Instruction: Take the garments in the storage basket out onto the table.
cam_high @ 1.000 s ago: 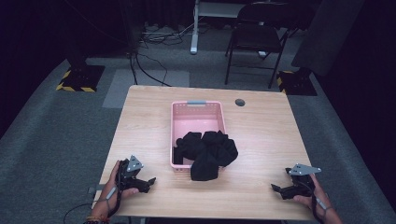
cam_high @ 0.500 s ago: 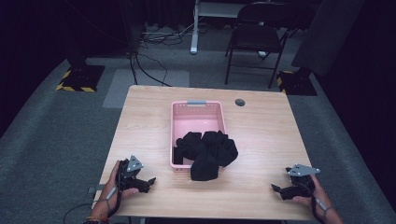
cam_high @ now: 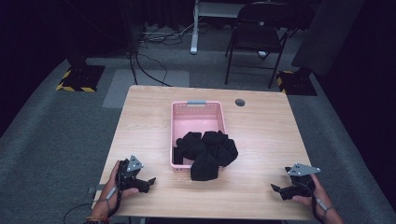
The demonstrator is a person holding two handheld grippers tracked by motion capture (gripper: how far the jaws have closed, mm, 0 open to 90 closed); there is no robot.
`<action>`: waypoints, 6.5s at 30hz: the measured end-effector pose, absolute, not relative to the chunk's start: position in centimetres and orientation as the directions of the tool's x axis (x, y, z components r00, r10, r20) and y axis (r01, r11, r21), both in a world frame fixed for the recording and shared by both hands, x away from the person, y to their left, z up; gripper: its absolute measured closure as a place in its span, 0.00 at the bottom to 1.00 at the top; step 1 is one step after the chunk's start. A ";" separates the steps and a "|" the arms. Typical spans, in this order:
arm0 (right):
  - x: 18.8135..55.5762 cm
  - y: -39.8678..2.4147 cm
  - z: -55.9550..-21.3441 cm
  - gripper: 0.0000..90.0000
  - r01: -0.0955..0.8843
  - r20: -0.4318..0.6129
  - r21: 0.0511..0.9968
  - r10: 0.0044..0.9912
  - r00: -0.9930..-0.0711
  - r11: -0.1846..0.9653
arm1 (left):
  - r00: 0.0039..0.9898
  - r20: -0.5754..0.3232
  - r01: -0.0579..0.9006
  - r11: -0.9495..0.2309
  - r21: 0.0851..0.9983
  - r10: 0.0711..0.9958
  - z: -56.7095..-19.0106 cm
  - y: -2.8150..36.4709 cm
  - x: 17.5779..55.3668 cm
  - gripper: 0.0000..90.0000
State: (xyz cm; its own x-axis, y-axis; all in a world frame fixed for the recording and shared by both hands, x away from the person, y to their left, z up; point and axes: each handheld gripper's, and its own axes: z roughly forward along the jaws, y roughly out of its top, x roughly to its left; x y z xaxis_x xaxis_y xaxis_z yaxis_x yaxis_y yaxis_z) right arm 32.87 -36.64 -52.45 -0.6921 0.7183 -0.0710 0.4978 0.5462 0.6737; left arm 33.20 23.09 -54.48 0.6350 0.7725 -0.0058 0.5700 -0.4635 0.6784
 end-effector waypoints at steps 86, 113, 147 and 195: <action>35.9 -25.6 -45.1 0.04 0.312 -0.142 0.653 0.516 -0.845 0.690 | 0.635 -0.005 0.570 -0.464 0.678 0.772 -54.5 23.1 33.2 0.00; 37.3 -21.2 -42.1 0.04 0.245 -0.159 0.640 0.437 -0.885 0.728 | 0.635 -0.005 0.570 -0.464 0.678 0.772 -54.5 23.1 33.2 0.00; 40.0 -13.1 -41.3 0.04 0.173 -0.184 0.568 0.329 -0.926 0.805 | 0.636 -0.005 0.569 -0.465 0.678 0.772 -54.5 23.1 33.2 0.00; 44.1 -8.2 -46.0 0.40 0.232 -0.157 0.386 0.311 -0.937 0.893 | 0.635 -0.005 0.570 -0.464 0.678 0.772 -54.5 23.1 33.2 0.00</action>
State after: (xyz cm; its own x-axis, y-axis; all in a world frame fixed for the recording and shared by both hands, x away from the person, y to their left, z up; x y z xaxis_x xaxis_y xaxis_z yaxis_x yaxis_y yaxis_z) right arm 44.06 -8.23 -46.01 -0.9373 0.3111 -0.1569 0.2316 0.8928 0.3864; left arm 33.20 23.09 -54.48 0.6353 0.7723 -0.0054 0.5697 -0.4639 0.6784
